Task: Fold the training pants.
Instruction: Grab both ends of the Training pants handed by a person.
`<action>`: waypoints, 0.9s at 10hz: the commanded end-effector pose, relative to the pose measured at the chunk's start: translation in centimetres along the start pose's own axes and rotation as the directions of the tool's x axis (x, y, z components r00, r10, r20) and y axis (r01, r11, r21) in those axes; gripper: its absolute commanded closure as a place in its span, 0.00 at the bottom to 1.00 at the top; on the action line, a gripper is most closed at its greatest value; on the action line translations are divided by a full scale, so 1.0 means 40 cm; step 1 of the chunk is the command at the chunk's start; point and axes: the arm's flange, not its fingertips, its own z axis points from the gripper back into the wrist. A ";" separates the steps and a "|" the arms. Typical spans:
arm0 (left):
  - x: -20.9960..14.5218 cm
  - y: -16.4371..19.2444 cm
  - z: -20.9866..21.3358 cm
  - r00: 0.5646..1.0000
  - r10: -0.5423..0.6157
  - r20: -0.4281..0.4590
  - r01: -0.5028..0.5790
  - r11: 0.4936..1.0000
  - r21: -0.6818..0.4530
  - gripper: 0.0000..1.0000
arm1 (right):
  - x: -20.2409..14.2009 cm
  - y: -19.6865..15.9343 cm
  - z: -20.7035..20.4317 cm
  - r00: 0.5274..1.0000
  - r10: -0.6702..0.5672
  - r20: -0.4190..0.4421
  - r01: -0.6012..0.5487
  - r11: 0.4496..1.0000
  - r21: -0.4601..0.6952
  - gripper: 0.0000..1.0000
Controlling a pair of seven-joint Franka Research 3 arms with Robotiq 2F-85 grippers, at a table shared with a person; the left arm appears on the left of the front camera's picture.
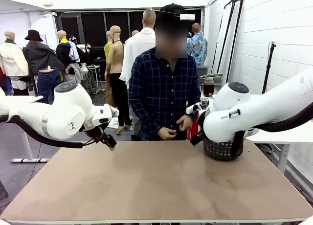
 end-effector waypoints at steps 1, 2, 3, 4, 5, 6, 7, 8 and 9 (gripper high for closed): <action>0.025 -0.016 0.045 1.000 0.027 -0.013 -0.028 1.000 -0.013 0.00 | 0.015 -0.024 0.060 1.000 0.024 0.017 -0.025 0.999 0.040 0.00; 0.036 -0.022 0.073 1.000 0.015 -0.005 -0.015 1.000 -0.004 0.00 | 0.023 -0.029 0.089 0.999 0.028 0.034 -0.029 0.999 0.036 0.00; 0.047 -0.024 0.098 1.000 0.000 0.009 0.000 1.000 0.005 0.00 | 0.033 -0.035 0.113 0.998 0.031 0.051 -0.033 0.999 0.042 0.00; 0.055 -0.027 0.117 1.000 -0.009 0.008 0.009 1.000 -0.004 0.00 | 0.041 -0.038 0.131 0.998 0.025 0.061 -0.028 0.999 0.041 0.00; 0.058 -0.032 0.135 1.000 0.001 0.018 -0.001 1.000 -0.006 0.00 | 0.044 -0.040 0.152 0.997 0.023 0.071 -0.026 0.999 0.034 0.00; 0.060 -0.029 0.151 1.000 0.010 0.030 -0.010 1.000 0.001 0.00 | 0.047 -0.045 0.167 0.997 0.022 0.076 -0.024 0.999 0.021 0.00; 0.061 -0.022 0.171 0.999 0.016 0.044 -0.016 1.000 0.002 0.00 | 0.049 -0.048 0.177 0.996 0.023 0.084 -0.024 1.000 0.017 0.00; 0.061 -0.020 0.190 0.998 0.018 0.056 -0.019 1.000 0.008 0.00 | 0.051 -0.050 0.185 0.996 0.023 0.088 -0.024 1.000 0.014 0.00; 0.062 -0.022 0.207 0.998 0.017 0.064 -0.018 1.000 0.015 0.00 | 0.055 -0.049 0.194 0.995 0.026 0.094 -0.027 1.000 0.008 0.00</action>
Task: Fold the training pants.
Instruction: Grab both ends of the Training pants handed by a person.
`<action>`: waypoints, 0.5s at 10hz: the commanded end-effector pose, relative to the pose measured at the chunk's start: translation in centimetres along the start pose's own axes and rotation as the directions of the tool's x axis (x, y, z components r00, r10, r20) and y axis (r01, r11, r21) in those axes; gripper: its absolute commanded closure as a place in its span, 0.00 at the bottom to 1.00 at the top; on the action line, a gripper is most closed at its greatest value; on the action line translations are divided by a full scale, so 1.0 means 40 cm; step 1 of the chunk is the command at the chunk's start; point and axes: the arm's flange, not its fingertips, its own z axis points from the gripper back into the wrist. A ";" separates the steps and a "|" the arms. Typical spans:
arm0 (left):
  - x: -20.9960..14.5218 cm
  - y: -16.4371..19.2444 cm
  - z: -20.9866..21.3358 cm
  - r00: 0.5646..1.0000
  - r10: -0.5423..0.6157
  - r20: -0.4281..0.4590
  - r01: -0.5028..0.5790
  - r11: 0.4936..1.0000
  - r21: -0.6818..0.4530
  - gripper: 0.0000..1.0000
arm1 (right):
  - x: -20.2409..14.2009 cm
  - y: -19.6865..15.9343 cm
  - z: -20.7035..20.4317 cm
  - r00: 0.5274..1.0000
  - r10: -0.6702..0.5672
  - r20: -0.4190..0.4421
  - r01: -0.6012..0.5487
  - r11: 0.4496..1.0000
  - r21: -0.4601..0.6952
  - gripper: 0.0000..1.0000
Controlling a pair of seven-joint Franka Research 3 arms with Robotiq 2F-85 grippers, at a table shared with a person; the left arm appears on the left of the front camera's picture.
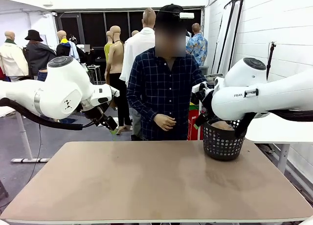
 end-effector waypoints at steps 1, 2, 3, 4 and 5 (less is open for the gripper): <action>-0.002 -0.009 0.030 1.000 0.027 0.005 -0.027 1.000 0.005 0.00 | 0.009 -0.009 0.017 1.000 0.016 0.005 -0.016 1.000 0.014 0.00; -0.001 -0.011 0.036 1.000 0.023 0.009 -0.023 1.000 0.008 0.00 | 0.013 -0.008 0.023 1.000 0.021 0.011 -0.021 1.000 0.008 0.00; -0.001 -0.013 0.037 1.000 0.022 0.010 -0.022 1.000 0.008 0.00 | 0.015 -0.007 0.028 1.000 0.021 0.017 -0.021 1.000 0.000 0.00; -0.003 -0.014 0.037 1.000 0.024 0.010 -0.024 1.000 0.008 0.00 | 0.013 -0.007 0.031 1.000 0.021 0.016 -0.021 1.000 -0.002 0.00; 0.000 -0.009 0.032 0.998 0.060 0.015 -0.060 0.998 0.035 0.00 | 0.011 -0.010 0.026 1.000 0.018 0.012 -0.018 1.000 -0.003 0.00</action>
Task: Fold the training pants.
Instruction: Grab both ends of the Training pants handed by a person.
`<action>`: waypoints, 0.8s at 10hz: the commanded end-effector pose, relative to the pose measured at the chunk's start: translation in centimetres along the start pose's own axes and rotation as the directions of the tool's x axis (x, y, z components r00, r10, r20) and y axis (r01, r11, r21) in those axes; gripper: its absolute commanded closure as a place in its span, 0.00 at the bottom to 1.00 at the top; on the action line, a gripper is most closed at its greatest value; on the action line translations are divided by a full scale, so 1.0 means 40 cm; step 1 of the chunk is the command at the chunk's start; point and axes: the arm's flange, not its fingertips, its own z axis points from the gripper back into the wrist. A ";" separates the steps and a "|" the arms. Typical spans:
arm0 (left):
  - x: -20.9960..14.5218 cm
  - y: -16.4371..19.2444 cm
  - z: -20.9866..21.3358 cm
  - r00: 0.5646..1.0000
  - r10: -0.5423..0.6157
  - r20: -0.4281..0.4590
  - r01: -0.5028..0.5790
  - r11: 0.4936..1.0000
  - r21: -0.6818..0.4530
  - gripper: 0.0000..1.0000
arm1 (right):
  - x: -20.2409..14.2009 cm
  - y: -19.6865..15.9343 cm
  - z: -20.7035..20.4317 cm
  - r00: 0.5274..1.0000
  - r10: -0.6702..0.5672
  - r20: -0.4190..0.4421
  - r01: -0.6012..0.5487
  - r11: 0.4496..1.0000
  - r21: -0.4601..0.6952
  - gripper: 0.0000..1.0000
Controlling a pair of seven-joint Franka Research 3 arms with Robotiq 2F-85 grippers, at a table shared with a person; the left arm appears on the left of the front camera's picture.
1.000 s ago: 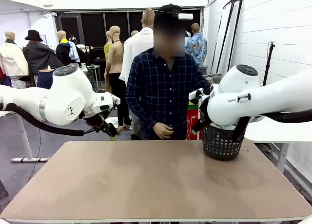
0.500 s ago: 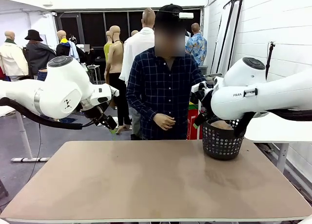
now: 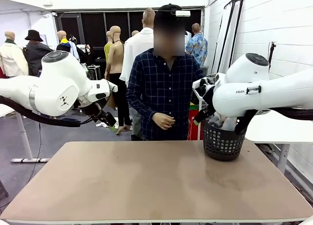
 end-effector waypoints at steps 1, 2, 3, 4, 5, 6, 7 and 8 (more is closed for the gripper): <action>0.000 -0.001 0.001 1.000 -0.012 0.001 0.012 1.000 -0.002 0.00 | -0.014 -0.012 -0.012 1.000 0.015 -0.007 -0.015 1.000 0.004 0.00; 0.000 -0.001 0.001 1.000 -0.012 0.001 0.012 1.000 -0.002 0.00 | 0.000 0.000 0.000 1.000 0.000 0.000 0.000 1.000 0.000 0.00; 0.000 -0.001 0.001 1.000 -0.012 0.001 0.012 1.000 -0.002 0.00 | 0.000 0.000 0.000 1.000 0.000 0.000 0.000 1.000 0.000 0.00; 0.000 -0.001 0.001 1.000 -0.012 0.001 0.012 1.000 -0.002 0.00 | 0.000 0.000 0.000 1.000 0.000 0.000 0.000 1.000 0.000 0.00; 0.000 -0.001 0.001 1.000 -0.012 0.001 0.012 1.000 -0.002 0.00 | 0.000 0.000 0.000 1.000 0.000 0.000 0.000 1.000 0.000 0.00; 0.000 -0.001 0.001 1.000 -0.012 0.001 0.012 1.000 -0.002 0.00 | 0.000 0.000 0.000 1.000 0.000 0.000 0.000 1.000 0.000 0.00; 0.000 -0.001 0.001 1.000 -0.012 0.001 0.012 1.000 -0.002 0.00 | 0.000 0.000 0.000 1.000 0.000 0.000 0.000 1.000 0.000 0.00; 0.000 -0.001 0.001 1.000 -0.012 0.001 0.012 1.000 -0.002 0.00 | 0.000 0.000 0.000 1.000 0.000 0.000 0.000 1.000 0.000 0.00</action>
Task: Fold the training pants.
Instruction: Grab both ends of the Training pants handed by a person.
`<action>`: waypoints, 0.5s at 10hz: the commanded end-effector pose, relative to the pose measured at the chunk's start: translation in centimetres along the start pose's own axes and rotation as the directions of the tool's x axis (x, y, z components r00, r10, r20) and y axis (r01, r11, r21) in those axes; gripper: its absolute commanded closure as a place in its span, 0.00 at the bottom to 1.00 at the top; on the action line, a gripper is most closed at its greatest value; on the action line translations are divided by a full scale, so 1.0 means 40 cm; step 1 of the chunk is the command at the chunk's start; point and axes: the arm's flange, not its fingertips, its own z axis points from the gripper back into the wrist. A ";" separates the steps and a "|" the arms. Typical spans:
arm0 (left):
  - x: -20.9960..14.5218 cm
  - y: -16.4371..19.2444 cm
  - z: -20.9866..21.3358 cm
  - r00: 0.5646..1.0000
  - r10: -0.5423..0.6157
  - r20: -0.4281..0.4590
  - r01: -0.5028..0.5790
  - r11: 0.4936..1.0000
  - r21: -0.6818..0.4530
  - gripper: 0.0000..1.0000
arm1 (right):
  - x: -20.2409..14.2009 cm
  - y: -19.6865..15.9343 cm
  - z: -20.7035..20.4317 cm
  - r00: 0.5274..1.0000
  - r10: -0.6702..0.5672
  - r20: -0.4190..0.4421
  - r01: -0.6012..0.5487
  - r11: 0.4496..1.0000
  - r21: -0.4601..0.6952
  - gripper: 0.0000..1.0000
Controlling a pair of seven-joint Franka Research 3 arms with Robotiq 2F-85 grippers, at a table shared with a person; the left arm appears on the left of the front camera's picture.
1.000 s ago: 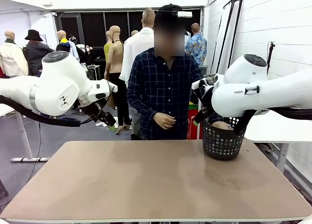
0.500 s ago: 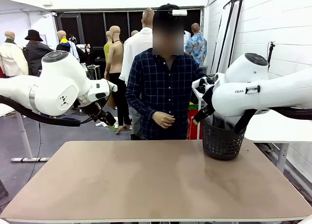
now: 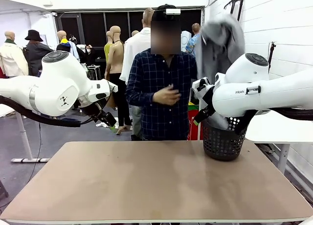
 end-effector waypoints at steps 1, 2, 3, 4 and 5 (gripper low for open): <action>0.000 0.001 0.001 1.000 -0.010 0.001 0.010 1.000 -0.001 0.00 | 0.000 -0.002 0.001 1.000 -0.002 0.001 0.002 1.000 0.001 0.00; 0.000 0.001 0.001 1.000 -0.010 0.001 0.010 1.000 -0.001 0.00 | 0.000 -0.002 0.001 1.000 -0.002 0.001 0.002 1.000 0.001 0.00; 0.000 0.001 0.001 1.000 -0.010 0.001 0.010 1.000 -0.001 0.00 | 0.000 -0.002 0.001 1.000 -0.002 0.001 0.002 1.000 0.001 0.00; 0.000 0.001 0.001 1.000 -0.010 0.001 0.010 1.000 -0.001 0.00 | 0.000 -0.002 0.001 1.000 -0.002 0.001 0.002 1.000 0.001 0.00; 0.000 0.001 0.001 1.000 -0.010 0.001 0.010 1.000 -0.001 0.00 | 0.000 -0.002 0.001 1.000 -0.002 0.001 0.002 1.000 0.001 0.00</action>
